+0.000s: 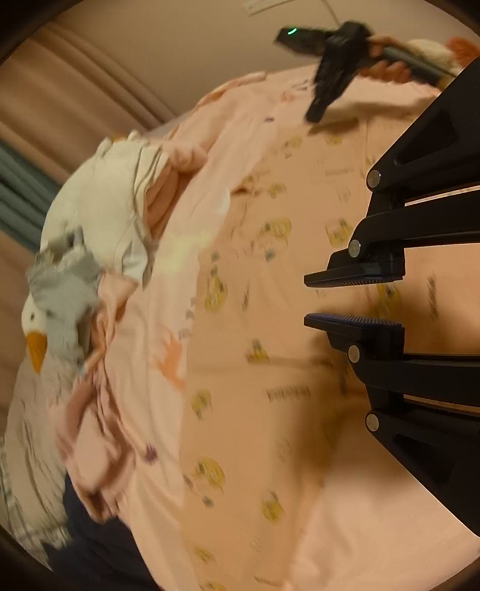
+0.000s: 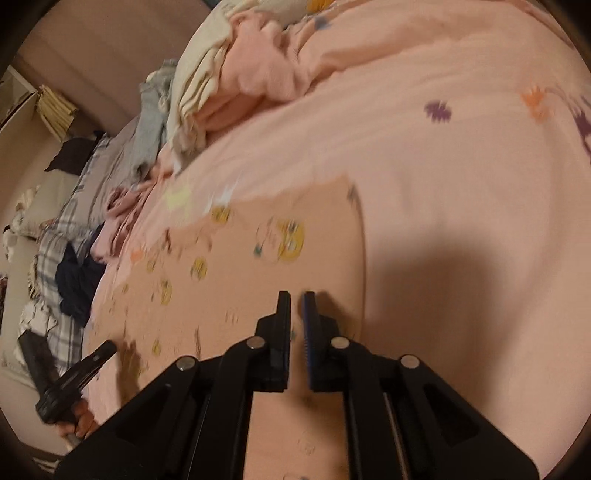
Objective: Fold small clothes
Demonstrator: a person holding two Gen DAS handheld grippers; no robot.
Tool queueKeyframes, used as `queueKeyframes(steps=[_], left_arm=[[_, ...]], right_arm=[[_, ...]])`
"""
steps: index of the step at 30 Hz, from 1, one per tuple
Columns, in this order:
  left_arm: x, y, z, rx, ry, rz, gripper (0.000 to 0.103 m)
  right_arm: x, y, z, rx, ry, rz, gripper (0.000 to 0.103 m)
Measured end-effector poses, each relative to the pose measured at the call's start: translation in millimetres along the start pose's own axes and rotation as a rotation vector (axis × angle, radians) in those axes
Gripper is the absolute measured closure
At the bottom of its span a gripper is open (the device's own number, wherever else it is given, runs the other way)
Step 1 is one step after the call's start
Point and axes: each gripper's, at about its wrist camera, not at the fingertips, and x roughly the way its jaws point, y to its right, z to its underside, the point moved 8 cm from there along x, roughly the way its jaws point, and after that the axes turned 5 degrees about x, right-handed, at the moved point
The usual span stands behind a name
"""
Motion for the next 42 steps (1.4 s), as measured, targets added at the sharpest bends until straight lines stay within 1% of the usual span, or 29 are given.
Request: queueKeyframes(steps=[2, 5, 6, 7, 8, 9, 11, 12, 13, 14, 16, 17, 18, 20, 21, 22, 23, 24, 25, 26, 27, 29, 30, 34, 35, 37, 38, 39, 42], left_arm=[[20.4, 4.4, 3.9, 0.026, -0.059, -0.041, 0.093], [46.9, -5.1, 21.7, 0.03, -0.122, -0.076, 0.093], [49.0, -8.9, 23.6, 0.023, -0.106, -0.07, 0.094], [46.4, -11.5, 24.2, 0.011, -0.086, -0.044, 0.095], [44.7, -15.0, 25.1, -0.003, -0.091, -0.028, 0.096], [44.5, -19.5, 25.5, -0.02, -0.106, -0.017, 0.099], [41.1, -25.9, 25.8, -0.07, -0.115, 0.026, 0.099], [36.8, -29.6, 26.0, -0.087, -0.115, 0.026, 0.099], [31.5, -33.3, 25.9, -0.088, -0.109, 0.001, 0.099], [22.2, -36.5, 22.8, -0.08, -0.085, -0.021, 0.099], [-0.7, -43.3, 14.2, -0.086, -0.015, -0.041, 0.099], [-17.5, -52.6, 10.0, -0.104, 0.024, -0.059, 0.097], [-28.2, -61.0, 6.5, -0.12, 0.047, -0.07, 0.097], [-53.9, -83.3, -2.1, -0.173, 0.097, -0.044, 0.097], [-63.8, -97.3, -4.4, -0.208, 0.104, -0.034, 0.094], [-69.9, -109.5, -5.0, -0.238, 0.102, -0.04, 0.083], [-77.5, -128.1, -5.1, -0.29, 0.103, -0.05, 0.074], [-85.6, -147.9, -3.2, -0.352, 0.117, -0.048, 0.053], [-90.2, -160.5, -2.1, -0.401, 0.137, -0.039, 0.045], [-98.1, -179.5, 0.8, -0.468, 0.166, -0.019, 0.045], [-104.7, -197.3, 4.5, -0.522, 0.178, 0.002, 0.045], [-113.3, -225.4, 8.6, -0.605, 0.204, 0.036, 0.045], [-118.6, -243.0, 11.8, -0.648, 0.227, 0.04, 0.045], [-130.0, -297.2, 25.7, -0.793, 0.279, 0.023, 0.045], [-129.0, -306.3, 30.1, -0.827, 0.279, 0.024, 0.045], [-122.9, -315.6, 39.6, -0.887, 0.261, 0.056, 0.045], [-118.4, -317.2, 43.2, -0.904, 0.253, 0.08, 0.045], [-116.2, -318.4, 43.9, -0.902, 0.26, 0.088, 0.045], [-118.7, -326.6, 40.1, -0.948, 0.347, 0.086, 0.045]], right_arm=[[14.2, 1.2, -17.1, 0.022, -0.006, 0.014, 0.094], [30.4, 12.0, -37.4, 0.048, 0.019, 0.082, 0.096], [35.2, 18.2, -41.9, 0.046, 0.027, 0.13, 0.097], [38.7, 26.1, -43.4, 0.035, 0.025, 0.186, 0.103], [41.6, 28.5, -44.9, 0.025, 0.024, 0.198, 0.103], [42.5, 30.0, -46.4, 0.019, 0.033, 0.191, 0.103], [38.7, 33.8, -48.1, 0.045, 0.041, 0.173, 0.103], [37.6, 34.5, -48.2, 0.056, 0.043, 0.171, 0.103], [35.6, 35.4, -48.5, 0.06, 0.049, 0.18, 0.103], [31.3, 37.1, -49.0, 0.061, 0.06, 0.198, 0.103], [15.8, 42.2, -48.1, 0.063, 0.1, 0.273, 0.092], [10.1, 42.6, -45.8, 0.065, 0.107, 0.275, 0.091], [3.6, 43.0, -43.8, 0.076, 0.107, 0.256, 0.091], [-11.3, 48.8, -36.7, 0.101, 0.103, 0.208, 0.089], [-19.0, 50.5, -32.0, 0.104, 0.103, 0.196, 0.087], [-23.8, 50.9, -28.1, 0.098, 0.101, 0.196, 0.08], [-27.9, 49.2, -22.9, 0.087, 0.099, 0.204, 0.073], [-32.3, 48.5, -17.3, 0.075, 0.1, 0.213, 0.07], [-37.1, 47.3, -12.4, 0.06, 0.103, 0.217, 0.069], [-41.6, 45.0, -5.7, 0.042, 0.102, 0.216, 0.069], [-42.7, 42.5, -0.5, 0.028, 0.097, 0.22, 0.069], [-47.8, 41.5, 13.2, -0.006, 0.085, 0.242, 0.069], [-48.8, 40.7, 16.9, -0.02, 0.084, 0.252, 0.069], [-48.1, 28.4, 33.1, -0.093, 0.074, 0.288, 0.069], [-47.9, 27.1, 35.4, -0.102, 0.069, 0.294, 0.069], [-45.4, 23.0, 39.6, -0.119, 0.062, 0.306, 0.069], [-44.7, 21.4, 40.2, -0.124, 0.061, 0.308, 0.069], [-42.5, 19.1, 41.4, -0.133, 0.058, 0.313, 0.069], [-35.9, 12.5, 47.8, -0.153, 0.042, 0.308, 0.069]])
